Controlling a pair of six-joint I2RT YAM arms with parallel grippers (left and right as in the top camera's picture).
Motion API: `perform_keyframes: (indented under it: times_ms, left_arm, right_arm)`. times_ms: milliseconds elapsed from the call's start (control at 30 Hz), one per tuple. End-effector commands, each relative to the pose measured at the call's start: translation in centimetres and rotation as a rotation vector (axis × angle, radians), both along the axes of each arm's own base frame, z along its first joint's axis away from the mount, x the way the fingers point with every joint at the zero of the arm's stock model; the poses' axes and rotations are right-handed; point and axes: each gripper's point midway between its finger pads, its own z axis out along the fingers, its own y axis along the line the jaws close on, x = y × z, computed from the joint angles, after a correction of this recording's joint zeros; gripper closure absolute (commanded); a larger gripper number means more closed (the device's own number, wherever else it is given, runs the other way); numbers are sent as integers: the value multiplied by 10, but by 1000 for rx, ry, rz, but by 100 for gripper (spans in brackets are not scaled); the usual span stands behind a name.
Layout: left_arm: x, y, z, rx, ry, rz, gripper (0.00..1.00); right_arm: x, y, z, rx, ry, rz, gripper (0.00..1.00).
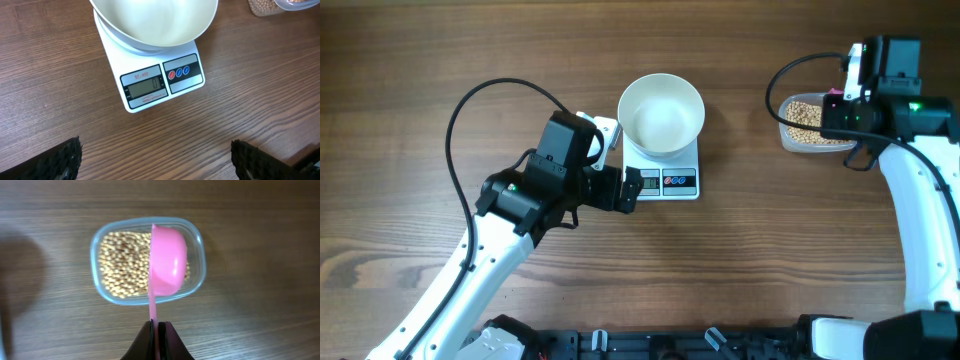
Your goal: Scoop item into bowl and weigh 150g on scale
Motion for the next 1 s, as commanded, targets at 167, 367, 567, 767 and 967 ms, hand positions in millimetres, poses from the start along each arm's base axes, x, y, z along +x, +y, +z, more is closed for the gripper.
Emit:
perform_keyframes:
  times_ms: [167,367,567,767,967]
  left_arm:
    - [-1,-2,4,-4,-17,-19,0]
    - [-1,-2,4,-4,-17,-19,0]
    - [-1,-2,4,-4,-17,-19,0]
    - [-1,-2,4,-4,-17,-19,0]
    - [-1,-2,4,-4,-17,-19,0]
  right_arm:
    - [6,-13,-26,-61,90,-33,96]
    - [10,-14,-30,-71,98,-11,96]
    - [8,-10,-46,-16,144,-1,96]
    - [4,-11,-52,156,143,4,96]
    - [0,-15,-53,230,147,20,96]
